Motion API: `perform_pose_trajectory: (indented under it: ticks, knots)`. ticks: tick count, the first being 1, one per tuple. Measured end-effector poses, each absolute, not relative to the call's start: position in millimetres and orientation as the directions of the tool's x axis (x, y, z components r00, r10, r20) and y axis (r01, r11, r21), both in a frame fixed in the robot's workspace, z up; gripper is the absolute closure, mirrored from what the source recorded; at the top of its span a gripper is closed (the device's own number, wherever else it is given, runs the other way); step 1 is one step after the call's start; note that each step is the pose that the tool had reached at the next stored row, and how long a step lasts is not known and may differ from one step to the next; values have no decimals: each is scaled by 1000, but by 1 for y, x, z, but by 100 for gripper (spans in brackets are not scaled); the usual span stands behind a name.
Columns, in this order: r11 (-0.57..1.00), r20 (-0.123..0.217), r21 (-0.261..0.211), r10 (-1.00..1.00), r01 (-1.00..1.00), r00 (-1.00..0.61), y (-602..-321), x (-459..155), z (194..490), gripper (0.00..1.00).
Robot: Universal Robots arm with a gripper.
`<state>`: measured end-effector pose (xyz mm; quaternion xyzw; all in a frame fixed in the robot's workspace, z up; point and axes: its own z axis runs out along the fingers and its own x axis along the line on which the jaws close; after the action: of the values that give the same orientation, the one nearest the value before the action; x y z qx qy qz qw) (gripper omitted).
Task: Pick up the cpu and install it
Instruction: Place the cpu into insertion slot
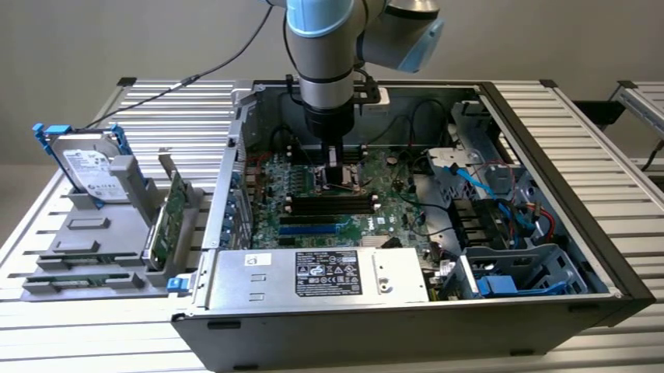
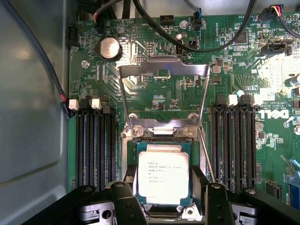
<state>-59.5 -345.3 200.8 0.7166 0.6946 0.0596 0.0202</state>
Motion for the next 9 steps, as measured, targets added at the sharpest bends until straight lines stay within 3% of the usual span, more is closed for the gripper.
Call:
perform_pose_trajectory:
  ticks: [9]
  knots:
    - [-34, 57, 112, 998, 993, 28, -345, -59, 201, 45]
